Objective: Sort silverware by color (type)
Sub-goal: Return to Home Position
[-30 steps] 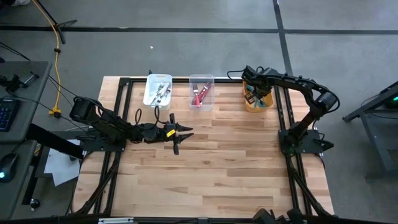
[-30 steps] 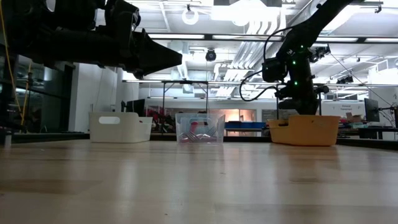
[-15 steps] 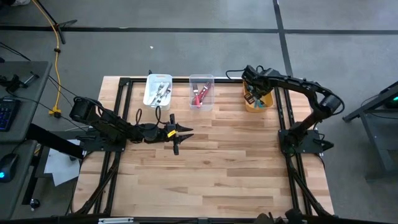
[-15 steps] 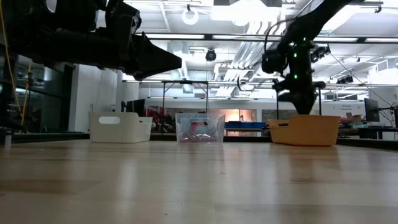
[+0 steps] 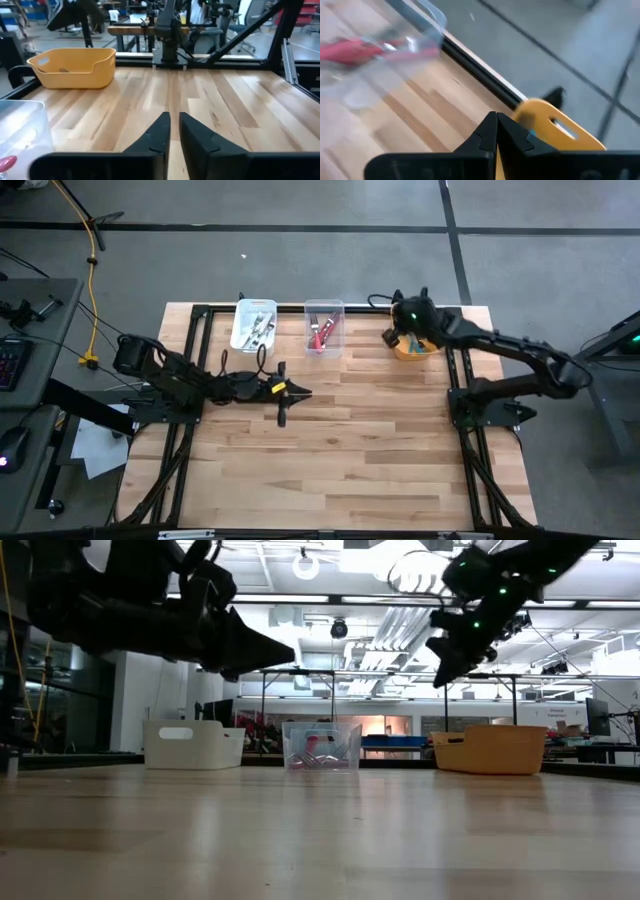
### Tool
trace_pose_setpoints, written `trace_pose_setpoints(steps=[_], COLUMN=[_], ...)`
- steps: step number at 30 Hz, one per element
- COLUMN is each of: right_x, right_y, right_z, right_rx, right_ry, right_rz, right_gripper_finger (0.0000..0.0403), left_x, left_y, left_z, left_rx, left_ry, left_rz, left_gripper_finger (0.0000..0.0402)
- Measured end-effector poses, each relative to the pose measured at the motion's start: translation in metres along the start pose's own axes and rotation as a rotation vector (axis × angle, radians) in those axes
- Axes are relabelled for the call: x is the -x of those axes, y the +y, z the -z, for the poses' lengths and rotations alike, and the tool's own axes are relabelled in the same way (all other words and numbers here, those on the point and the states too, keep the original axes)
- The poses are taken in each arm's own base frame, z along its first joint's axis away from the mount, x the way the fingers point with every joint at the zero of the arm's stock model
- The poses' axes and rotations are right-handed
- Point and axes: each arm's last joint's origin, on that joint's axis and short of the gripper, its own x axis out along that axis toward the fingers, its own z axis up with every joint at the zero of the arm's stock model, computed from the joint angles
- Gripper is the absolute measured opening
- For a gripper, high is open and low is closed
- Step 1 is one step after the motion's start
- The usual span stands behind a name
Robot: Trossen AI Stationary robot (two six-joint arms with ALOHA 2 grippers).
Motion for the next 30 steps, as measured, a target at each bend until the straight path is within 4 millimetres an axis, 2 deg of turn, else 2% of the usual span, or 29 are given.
trace_pose_setpoints(steps=[4,12,18,21,26,30], right_x=[0.012,0.024,0.029,0.034,0.039,0.045], right_y=[0.014,0.043,0.058,0.063,0.074,0.079], right_z=[0.018,0.067,0.098,0.106,0.119,0.123], right_rx=[0.035,0.028,0.124,0.133,0.195,0.254], right_ry=[-0.159,-0.409,-0.572,-0.645,-0.638,-0.679], right_rz=[-0.069,-0.221,-0.351,-0.429,-0.506,-0.530], right_gripper_finger=[0.0001,0.0001,0.0000,0.0000,0.0000,0.0000], left_x=[-0.001,0.000,0.010,0.019,0.035,0.048], left_y=[0.011,0.038,0.052,0.055,0.058,0.061], left_z=[0.000,0.001,-0.011,-0.021,-0.033,-0.032], left_rx=[-0.012,-0.064,-0.080,-0.110,-0.162,-0.173], left_ry=[0.002,0.035,0.058,0.069,0.101,0.089], left_rz=[-0.007,0.017,0.082,0.115,0.093,0.067], left_gripper_finger=[0.0004,0.0001,0.0001,0.0001,0.0001,0.0001])
